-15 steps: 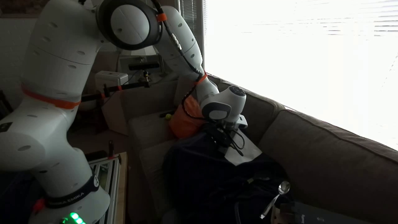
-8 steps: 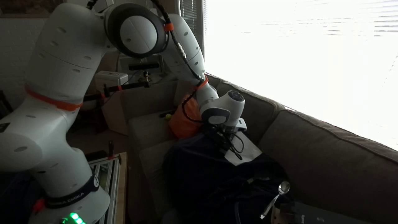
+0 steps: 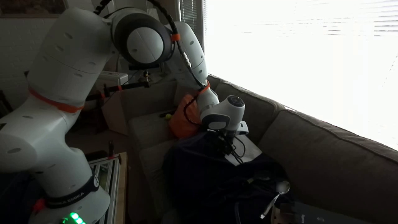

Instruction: Press a button on the remote

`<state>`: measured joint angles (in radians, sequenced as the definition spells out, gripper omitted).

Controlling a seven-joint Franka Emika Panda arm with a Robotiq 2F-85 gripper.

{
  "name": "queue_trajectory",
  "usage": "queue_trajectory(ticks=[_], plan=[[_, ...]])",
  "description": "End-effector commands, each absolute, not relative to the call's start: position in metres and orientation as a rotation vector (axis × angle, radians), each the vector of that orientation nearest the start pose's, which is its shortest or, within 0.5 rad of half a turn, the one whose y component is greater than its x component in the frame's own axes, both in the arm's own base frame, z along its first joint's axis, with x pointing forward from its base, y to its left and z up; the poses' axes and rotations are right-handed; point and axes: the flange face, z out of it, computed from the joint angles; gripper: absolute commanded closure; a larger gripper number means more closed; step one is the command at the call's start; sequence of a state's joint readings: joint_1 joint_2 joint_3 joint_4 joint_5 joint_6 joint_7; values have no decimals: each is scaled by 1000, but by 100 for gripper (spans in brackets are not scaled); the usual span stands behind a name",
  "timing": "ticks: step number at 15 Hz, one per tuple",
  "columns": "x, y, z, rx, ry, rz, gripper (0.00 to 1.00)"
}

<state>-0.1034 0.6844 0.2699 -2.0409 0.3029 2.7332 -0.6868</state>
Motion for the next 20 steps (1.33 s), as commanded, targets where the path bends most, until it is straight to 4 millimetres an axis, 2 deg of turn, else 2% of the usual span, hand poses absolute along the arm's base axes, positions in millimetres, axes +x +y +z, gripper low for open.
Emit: queue_trajectory(ticks=[1,10,20], plan=[[582,92,113,-2763,-733,-154,100],[565,79,124,-2764,-697,-140,100],[564,84,127,-2744,-706,-148,100]])
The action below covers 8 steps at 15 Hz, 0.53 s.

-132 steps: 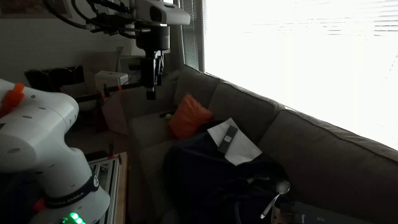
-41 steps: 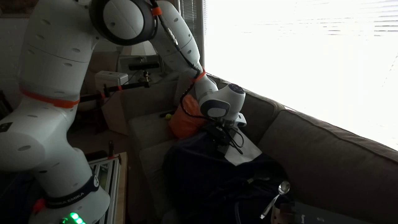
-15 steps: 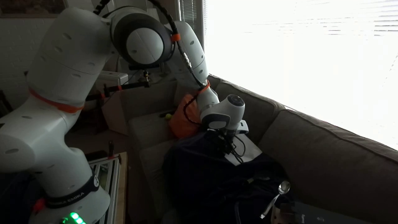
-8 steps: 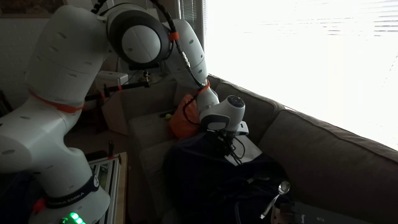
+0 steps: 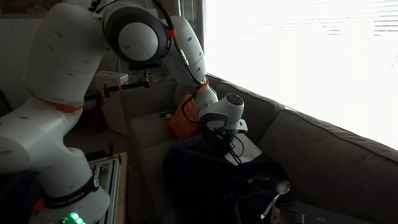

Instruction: Press a button on the remote

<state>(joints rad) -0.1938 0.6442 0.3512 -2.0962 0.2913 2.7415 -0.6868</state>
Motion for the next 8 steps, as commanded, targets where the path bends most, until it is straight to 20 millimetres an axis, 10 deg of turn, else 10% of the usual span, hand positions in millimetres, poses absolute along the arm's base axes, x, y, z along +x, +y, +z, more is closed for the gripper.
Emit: queue_trajectory(ticks=[1,8], plan=[[564,84,127,-2741,-705,-149,100],[564,87,123,-2734,-714,-147,100]])
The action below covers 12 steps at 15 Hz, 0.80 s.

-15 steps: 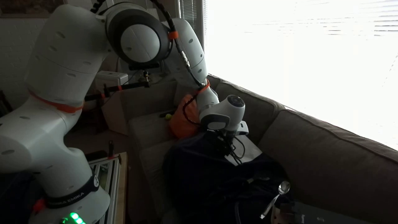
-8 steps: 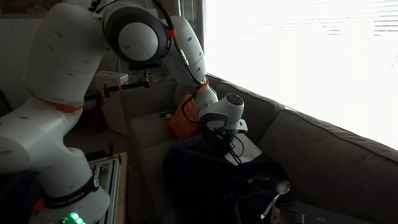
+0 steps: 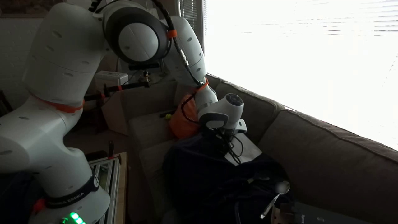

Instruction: Press a button on the remote

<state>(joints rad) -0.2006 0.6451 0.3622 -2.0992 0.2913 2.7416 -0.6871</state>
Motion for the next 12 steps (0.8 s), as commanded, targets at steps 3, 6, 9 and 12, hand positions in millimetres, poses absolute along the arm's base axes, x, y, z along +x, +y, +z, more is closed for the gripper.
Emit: queue_trajectory(ticks=[3,6,9,12], plan=[[564,87,120,-2735,-710,-144,100],[565,88,118,-2734,-711,-146,100],[566,90,118,-2733,-719,-141,100],[566,89,116,-2736,-719,-146,100]])
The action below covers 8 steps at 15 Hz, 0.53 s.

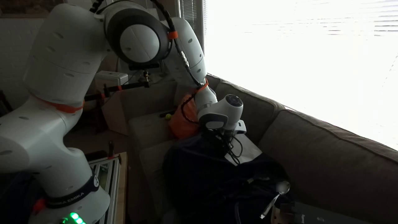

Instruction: Press a button on the remote

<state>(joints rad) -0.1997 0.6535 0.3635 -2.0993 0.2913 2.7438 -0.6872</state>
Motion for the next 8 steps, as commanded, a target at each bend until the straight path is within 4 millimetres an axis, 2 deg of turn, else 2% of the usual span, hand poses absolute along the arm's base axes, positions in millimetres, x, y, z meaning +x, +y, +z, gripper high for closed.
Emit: queue_trajectory(ticks=[1,8], plan=[[567,89,116,-2735,-719,-145,100],[569,92,112,-2738,-732,-156,100]])
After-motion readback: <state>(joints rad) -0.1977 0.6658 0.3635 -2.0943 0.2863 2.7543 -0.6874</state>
